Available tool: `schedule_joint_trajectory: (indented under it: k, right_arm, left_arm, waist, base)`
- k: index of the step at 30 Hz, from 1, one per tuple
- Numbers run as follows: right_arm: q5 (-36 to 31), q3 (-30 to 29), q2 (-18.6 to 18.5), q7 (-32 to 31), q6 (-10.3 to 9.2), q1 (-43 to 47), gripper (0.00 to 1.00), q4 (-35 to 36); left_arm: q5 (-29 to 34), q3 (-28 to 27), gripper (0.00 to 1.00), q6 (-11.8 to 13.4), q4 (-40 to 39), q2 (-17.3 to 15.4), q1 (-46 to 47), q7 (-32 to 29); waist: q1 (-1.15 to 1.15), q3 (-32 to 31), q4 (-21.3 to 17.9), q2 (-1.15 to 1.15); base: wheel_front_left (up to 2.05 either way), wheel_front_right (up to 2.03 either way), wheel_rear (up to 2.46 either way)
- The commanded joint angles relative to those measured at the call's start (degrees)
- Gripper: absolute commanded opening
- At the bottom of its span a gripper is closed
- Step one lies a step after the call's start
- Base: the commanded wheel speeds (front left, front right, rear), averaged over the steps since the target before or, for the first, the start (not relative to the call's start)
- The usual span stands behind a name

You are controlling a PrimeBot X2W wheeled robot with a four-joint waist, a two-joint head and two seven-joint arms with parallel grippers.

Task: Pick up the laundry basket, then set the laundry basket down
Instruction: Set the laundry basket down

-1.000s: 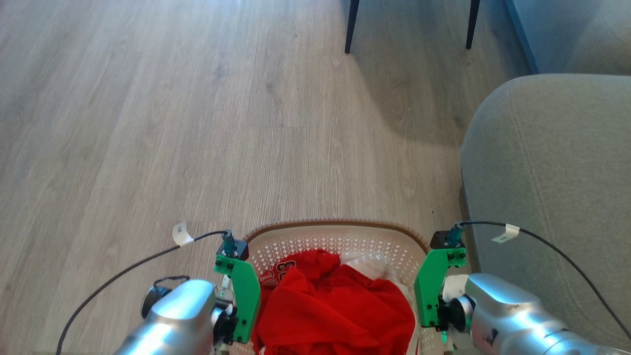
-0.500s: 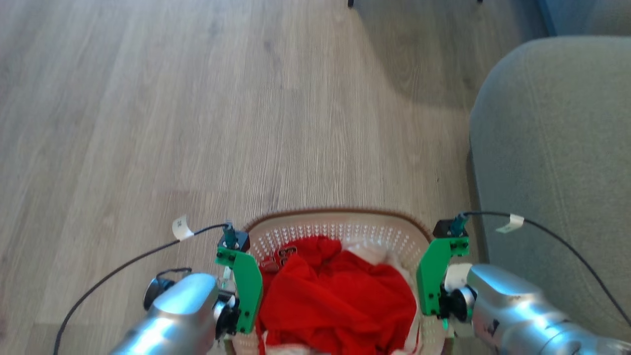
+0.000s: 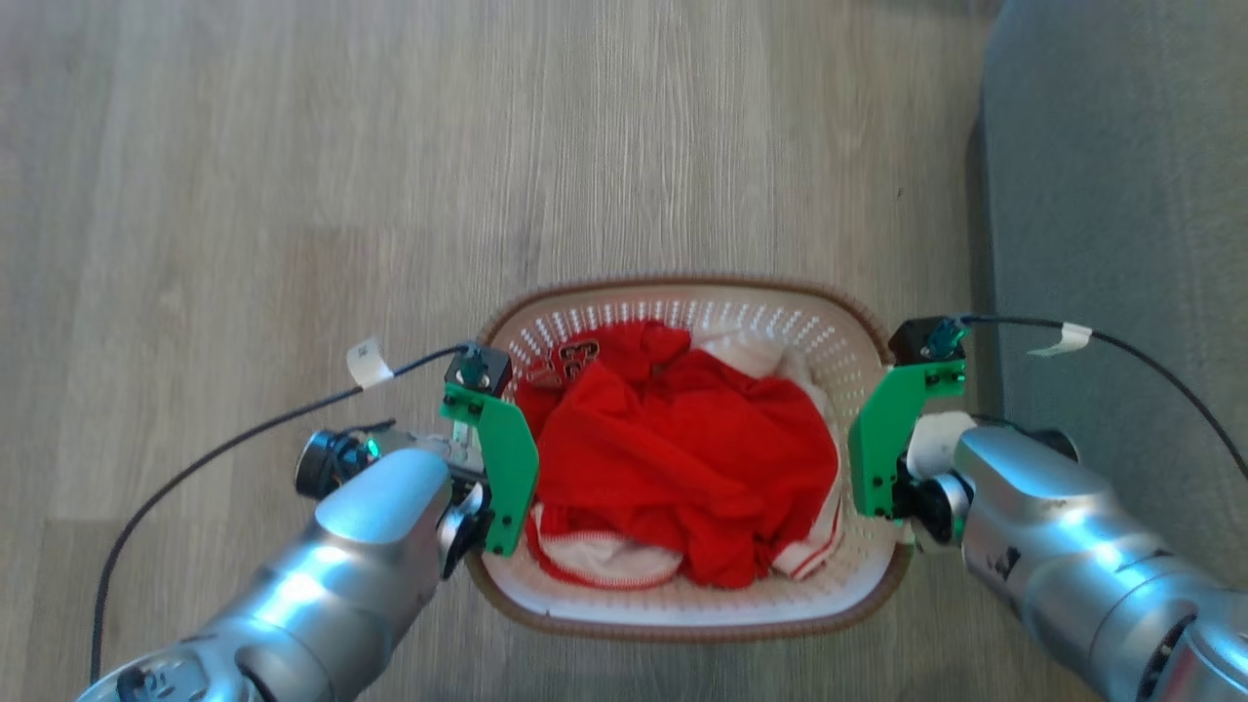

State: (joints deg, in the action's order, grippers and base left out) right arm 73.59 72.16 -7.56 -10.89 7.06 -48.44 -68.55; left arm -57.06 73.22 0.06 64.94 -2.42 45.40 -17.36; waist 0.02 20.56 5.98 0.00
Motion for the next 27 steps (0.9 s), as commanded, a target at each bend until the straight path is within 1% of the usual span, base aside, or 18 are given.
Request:
schedule_joint_trajectory:
  k: [1, 6, 15, 21, 25, 27]
  right_arm:
    - [-1.4, 1.0, 0.4, 1.0, 0.43, -0.9, 0.00, 1.5]
    - [-2.0, 1.0, -0.5, 3.4, 0.43, -2.6, 0.00, 2.2]
    - [-2.5, 1.0, -0.9, 7.5, 0.43, -5.1, 0.00, 2.7]
    - [-2.1, 0.7, -0.9, 10.7, 0.43, -6.8, 0.00, 2.5]
    - [-2.5, 0.8, -0.6, 11.7, 0.43, -8.4, 0.00, 2.1]
    - [-2.4, 0.8, -0.5, 11.9, 0.43, -8.7, 0.00, 2.1]
  left_arm:
    - [1.9, 0.1, 0.00, 0.1, -1.3, -0.5, 3.0, 0.5]
    - [2.8, 0.1, 0.00, 2.2, -3.2, -0.5, 4.5, 3.5]
    - [5.1, 0.1, 0.00, 4.3, -3.6, -0.5, 7.4, 8.0]
    - [4.1, 0.0, 0.00, 5.4, -3.3, -0.5, 9.9, 12.3]
    - [3.2, 0.0, 0.00, 5.5, -2.2, -0.5, 11.4, 13.3]
    - [3.3, 0.0, 0.00, 5.6, -2.1, -0.5, 11.7, 13.5]
  waist:
    - [-0.02, 3.9, -0.5, 0.00]
    - [-0.02, 9.8, -1.2, 0.00]
    - [-0.02, 18.3, -3.1, 0.00]
    - [-0.02, 22.5, -3.9, 0.00]
    - [-0.02, 25.7, -4.3, 0.00]
    - [-0.02, 26.3, -4.4, 0.00]
  base:
    - [0.00, 0.00, 0.00]
    - [0.00, 0.00, 0.00]
    - [0.00, 0.00, 0.00]
    - [0.00, 0.00, 0.00]
    - [0.00, 0.00, 0.00]
    - [0.00, 0.00, 0.00]
